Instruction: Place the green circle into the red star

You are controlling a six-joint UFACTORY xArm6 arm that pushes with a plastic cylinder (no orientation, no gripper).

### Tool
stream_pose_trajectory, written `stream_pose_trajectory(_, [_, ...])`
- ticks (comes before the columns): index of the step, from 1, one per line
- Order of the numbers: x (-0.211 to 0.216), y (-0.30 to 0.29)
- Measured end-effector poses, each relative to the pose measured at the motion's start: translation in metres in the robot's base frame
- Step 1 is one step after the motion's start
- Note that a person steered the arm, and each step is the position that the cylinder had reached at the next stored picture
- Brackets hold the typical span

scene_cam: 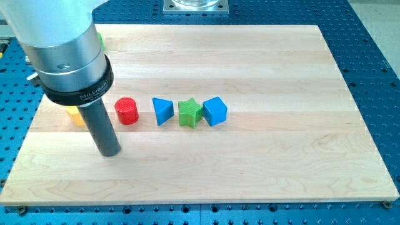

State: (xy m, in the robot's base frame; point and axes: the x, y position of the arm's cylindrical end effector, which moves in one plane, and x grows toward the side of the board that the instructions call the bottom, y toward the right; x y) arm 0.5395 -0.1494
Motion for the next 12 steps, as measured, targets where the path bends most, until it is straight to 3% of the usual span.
stream_pose_trajectory(4, [0.024, -0.008])
stream_pose_trajectory(5, [0.055, -0.08])
stream_pose_trajectory(6, [0.025, -0.149])
stream_pose_trajectory(7, [-0.044, -0.154])
stream_pose_trajectory(8, [-0.104, -0.127])
stream_pose_trajectory(10, [-0.152, 0.046])
stream_pose_trajectory(11, [-0.182, 0.081])
stream_pose_trajectory(12, [-0.211, 0.053])
